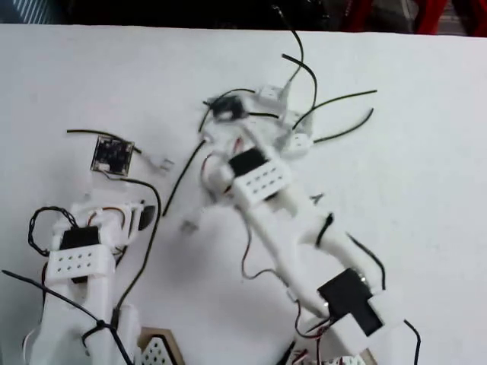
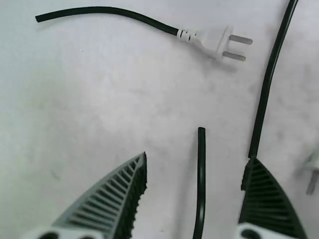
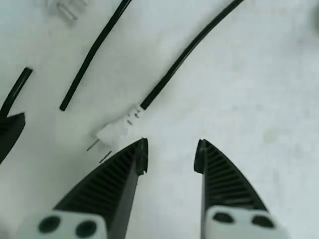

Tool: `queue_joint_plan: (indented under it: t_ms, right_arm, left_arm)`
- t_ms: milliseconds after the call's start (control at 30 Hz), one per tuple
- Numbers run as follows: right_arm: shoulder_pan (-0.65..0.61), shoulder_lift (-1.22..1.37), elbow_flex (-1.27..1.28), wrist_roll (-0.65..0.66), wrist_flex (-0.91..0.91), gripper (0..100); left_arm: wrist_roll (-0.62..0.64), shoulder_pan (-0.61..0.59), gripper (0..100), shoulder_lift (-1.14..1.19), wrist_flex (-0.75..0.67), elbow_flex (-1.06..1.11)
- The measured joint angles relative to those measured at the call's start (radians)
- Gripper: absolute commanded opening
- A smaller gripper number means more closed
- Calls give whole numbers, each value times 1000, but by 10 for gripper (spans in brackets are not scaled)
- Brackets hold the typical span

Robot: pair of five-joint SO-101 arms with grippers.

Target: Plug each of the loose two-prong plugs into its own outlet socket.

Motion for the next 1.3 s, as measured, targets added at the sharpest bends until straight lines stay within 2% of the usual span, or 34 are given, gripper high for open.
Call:
queue_joint_plan:
  t_ms: [233,367,567,800,1000,1200,1300]
  right_arm:
    - [-104,0,132,-77,-184,142]
    - [-140,23,132,-112,-226,144]
    - [-141,190,46,-178,-233,141]
    - [-143,264,-43,-218,-192,139]
    - [-143,321,-86,-221,-190,11]
    - [-140,339,-103,-221,-149,17]
    - [-123,308,-91,-158,-104,17]
  left_arm:
    - [0,-71,302,0,-3,0]
    - [0,-77,302,0,-5,0]
    - [0,-77,302,0,-5,0]
    - [0,-77,302,0,-5,0]
    - [0,-77,302,0,-5,0]
    - [0,-77,302,0,-5,0]
    - [0,-77,302,0,-5,0]
